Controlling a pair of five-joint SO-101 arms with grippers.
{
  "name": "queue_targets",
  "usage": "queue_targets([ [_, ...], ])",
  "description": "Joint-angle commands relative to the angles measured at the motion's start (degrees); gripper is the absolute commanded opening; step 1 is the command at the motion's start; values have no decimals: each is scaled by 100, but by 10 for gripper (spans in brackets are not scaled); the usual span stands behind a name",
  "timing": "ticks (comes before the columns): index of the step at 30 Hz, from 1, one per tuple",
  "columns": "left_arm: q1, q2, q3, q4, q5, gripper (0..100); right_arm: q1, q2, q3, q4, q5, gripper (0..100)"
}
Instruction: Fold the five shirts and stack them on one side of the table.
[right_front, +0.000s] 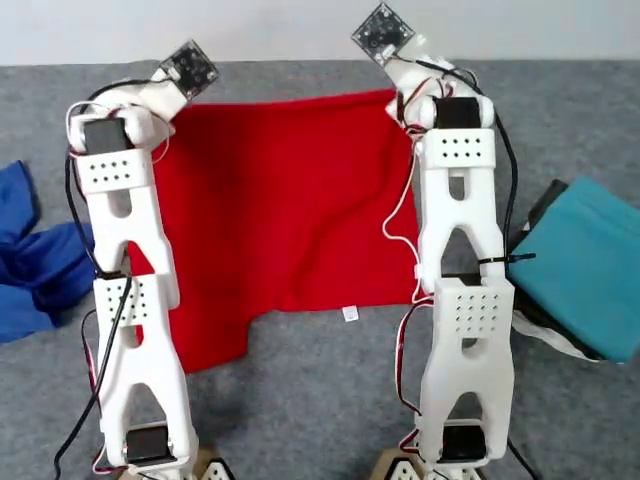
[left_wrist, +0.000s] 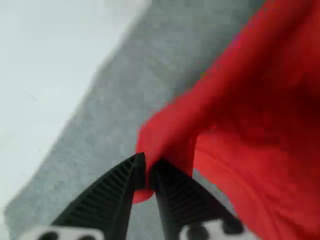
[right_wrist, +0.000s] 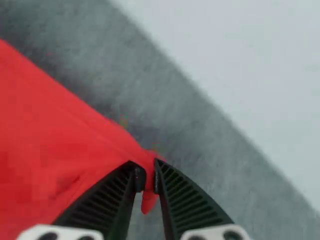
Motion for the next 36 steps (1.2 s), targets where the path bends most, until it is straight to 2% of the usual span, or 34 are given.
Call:
queue_targets([
  [1, -114, -774, -259, 967, -360, 5, 110, -347, -791, 1244, 97, 11],
  [8, -334, -1521, 347, 958, -642, 5, -127, -347, -1556, 3363, 369, 11],
  [13, -448, -2664, 2220, 958, -1204, 5, -110, -585, -1415, 3415, 264, 11],
  [20, -501, -5196, 6176, 941, -2312, 5, -136, -1771, 580, 3415, 264, 11],
  [24, -598, -6321, 7864, 932, -2716, 5, -154, -2703, 2136, 3398, 255, 11],
  [29, -897, -6822, 9077, 923, -2910, 6, -286, -3679, 3754, 3398, 273, 11],
  [36, -1248, -6822, 9912, 923, -3068, 6, -470, -4462, 5521, 3380, 246, 11],
])
